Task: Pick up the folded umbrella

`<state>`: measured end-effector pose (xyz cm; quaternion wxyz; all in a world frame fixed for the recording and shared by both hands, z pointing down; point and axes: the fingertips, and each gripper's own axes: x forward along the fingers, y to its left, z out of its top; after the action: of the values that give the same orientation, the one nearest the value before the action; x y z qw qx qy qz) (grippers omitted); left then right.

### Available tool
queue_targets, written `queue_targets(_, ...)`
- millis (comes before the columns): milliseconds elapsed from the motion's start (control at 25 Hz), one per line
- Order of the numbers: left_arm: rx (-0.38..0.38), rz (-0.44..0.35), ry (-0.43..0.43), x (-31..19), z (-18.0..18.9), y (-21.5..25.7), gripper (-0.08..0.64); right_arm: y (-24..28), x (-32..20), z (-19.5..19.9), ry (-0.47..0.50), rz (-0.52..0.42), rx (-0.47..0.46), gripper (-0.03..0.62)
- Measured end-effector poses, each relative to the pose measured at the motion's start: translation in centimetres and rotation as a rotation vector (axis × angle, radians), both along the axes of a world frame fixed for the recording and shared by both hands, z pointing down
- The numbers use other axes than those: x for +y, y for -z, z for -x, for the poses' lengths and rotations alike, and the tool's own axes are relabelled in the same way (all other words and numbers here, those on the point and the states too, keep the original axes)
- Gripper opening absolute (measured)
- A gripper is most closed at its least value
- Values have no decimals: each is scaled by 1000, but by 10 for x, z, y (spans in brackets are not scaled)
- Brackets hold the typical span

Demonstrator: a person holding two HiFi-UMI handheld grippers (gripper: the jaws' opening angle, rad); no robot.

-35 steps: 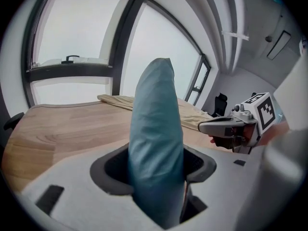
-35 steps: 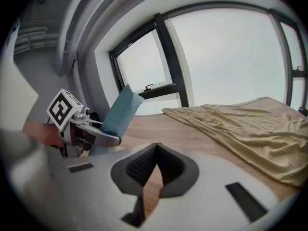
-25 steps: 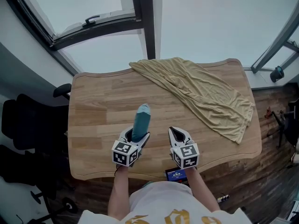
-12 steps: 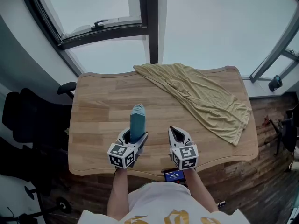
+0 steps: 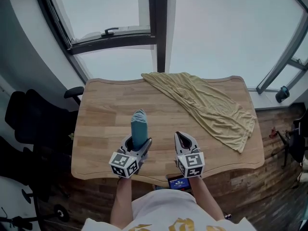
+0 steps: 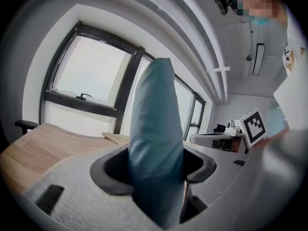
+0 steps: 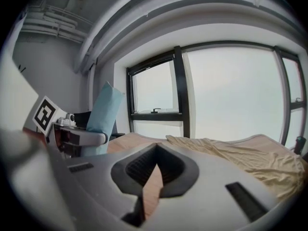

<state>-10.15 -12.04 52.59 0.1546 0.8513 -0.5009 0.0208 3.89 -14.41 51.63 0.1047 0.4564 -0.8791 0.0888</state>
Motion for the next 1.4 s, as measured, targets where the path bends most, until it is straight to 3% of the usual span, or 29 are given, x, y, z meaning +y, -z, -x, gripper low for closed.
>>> queue_targets(200,37,-79,13,17,4,24,288,19,12,1,-8,-45,-24,9)
queue_targets(360,76,-108,30,29,7,35,288,35,22,5,0,-69,-56,9)
queue_targets(720,92,-170,52,47,22,51,288,35,34,6,-9,-73,-38,9)
queue_targets(1400,110,-183,54,53,26,57,288,37,42,2,-29,-84,-4,9)
